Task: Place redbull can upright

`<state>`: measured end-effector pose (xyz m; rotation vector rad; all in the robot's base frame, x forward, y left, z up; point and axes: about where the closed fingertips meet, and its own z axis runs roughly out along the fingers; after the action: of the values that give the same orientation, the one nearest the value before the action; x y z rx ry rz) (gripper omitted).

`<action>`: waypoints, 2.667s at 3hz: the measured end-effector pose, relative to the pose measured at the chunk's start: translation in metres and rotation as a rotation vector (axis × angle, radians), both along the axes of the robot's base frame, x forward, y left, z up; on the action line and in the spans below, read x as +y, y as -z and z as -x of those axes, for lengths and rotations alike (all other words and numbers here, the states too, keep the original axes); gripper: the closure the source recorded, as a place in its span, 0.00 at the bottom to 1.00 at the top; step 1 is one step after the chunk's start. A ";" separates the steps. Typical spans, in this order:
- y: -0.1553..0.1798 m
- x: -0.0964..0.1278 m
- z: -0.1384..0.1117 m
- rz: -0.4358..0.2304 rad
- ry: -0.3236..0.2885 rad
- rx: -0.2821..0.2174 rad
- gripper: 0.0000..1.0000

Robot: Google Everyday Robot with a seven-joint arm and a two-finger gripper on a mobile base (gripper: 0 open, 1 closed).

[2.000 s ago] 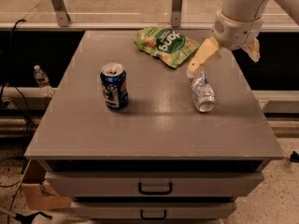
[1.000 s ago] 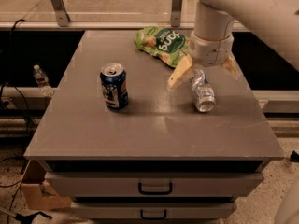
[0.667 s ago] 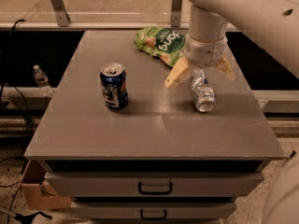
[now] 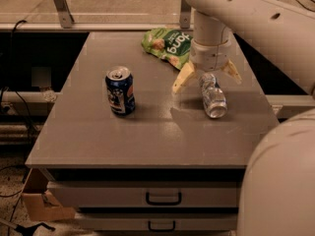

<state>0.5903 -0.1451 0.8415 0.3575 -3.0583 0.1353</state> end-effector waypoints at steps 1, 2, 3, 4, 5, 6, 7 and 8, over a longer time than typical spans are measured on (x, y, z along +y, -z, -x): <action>0.009 -0.005 -0.009 0.025 0.018 0.009 0.16; 0.012 -0.009 -0.016 0.038 0.032 0.009 0.40; 0.006 -0.009 -0.018 0.039 0.030 -0.009 0.63; -0.013 -0.006 -0.020 0.039 0.009 -0.050 0.87; -0.032 -0.003 -0.018 0.006 -0.045 -0.103 1.00; -0.054 -0.001 -0.002 -0.106 -0.154 -0.208 1.00; -0.068 0.000 0.010 -0.246 -0.261 -0.336 1.00; -0.086 0.001 0.017 -0.440 -0.363 -0.523 1.00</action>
Offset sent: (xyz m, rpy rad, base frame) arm -0.0054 -0.0242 -0.0078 -0.0986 0.1126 -0.0601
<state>0.5730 -0.1440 0.9273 1.0543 -3.4694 -0.5204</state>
